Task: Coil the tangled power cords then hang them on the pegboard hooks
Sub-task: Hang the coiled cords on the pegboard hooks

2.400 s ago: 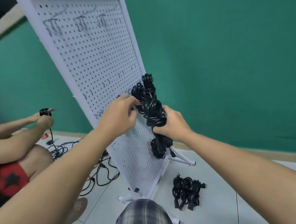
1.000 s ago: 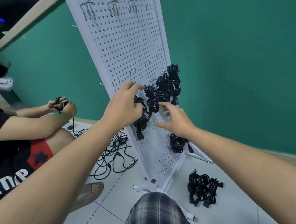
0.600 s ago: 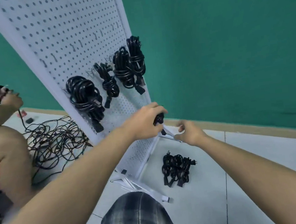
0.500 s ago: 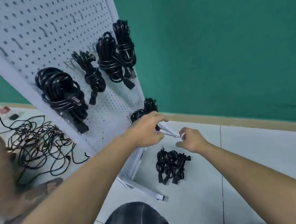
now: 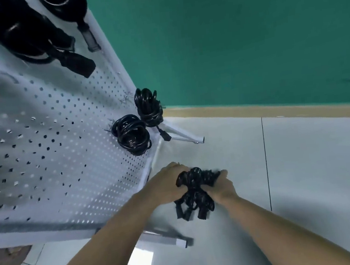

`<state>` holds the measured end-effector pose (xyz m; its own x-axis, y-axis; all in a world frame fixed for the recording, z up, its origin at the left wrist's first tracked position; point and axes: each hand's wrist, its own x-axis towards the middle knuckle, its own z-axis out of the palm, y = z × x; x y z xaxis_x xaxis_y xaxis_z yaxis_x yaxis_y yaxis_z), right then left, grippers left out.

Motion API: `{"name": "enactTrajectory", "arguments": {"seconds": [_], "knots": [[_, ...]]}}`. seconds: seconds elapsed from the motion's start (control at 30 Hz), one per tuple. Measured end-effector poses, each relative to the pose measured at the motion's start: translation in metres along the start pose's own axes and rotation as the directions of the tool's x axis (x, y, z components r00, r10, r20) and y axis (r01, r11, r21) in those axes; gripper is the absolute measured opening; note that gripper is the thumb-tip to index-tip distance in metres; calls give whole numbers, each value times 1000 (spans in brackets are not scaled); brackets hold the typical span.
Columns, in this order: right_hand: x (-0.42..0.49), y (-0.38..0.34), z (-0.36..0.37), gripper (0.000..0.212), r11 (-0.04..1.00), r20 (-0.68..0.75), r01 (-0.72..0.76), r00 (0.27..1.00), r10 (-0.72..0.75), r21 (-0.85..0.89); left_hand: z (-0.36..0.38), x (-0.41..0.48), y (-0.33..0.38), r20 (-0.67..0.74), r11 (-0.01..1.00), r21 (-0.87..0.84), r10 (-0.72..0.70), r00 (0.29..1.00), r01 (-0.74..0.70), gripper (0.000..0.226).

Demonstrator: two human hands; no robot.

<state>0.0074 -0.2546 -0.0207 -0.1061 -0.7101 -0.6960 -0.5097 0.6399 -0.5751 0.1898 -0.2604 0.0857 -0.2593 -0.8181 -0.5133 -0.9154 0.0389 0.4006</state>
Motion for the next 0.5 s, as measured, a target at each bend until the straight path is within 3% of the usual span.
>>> {"name": "enactTrajectory", "arguments": {"seconds": [0.23,0.4,0.43,0.5], "knots": [[5,4,5,75,984,-31,-74,996,80,160,-3,6,1,23,1000,-21,-22,999,23,56],[-15,-2,-26,104,947,-7,-66,997,72,313,-31,-19,19,-14,1000,-13,1,1000,-1,55],[-21,-7,-36,105,942,14,-46,999,44,332,-39,-27,26,-34,1000,-14,15,999,-16,55],[-40,-22,-57,81,920,59,7,998,-33,392,-57,-46,44,-86,999,-2,47,995,-48,55]]}}
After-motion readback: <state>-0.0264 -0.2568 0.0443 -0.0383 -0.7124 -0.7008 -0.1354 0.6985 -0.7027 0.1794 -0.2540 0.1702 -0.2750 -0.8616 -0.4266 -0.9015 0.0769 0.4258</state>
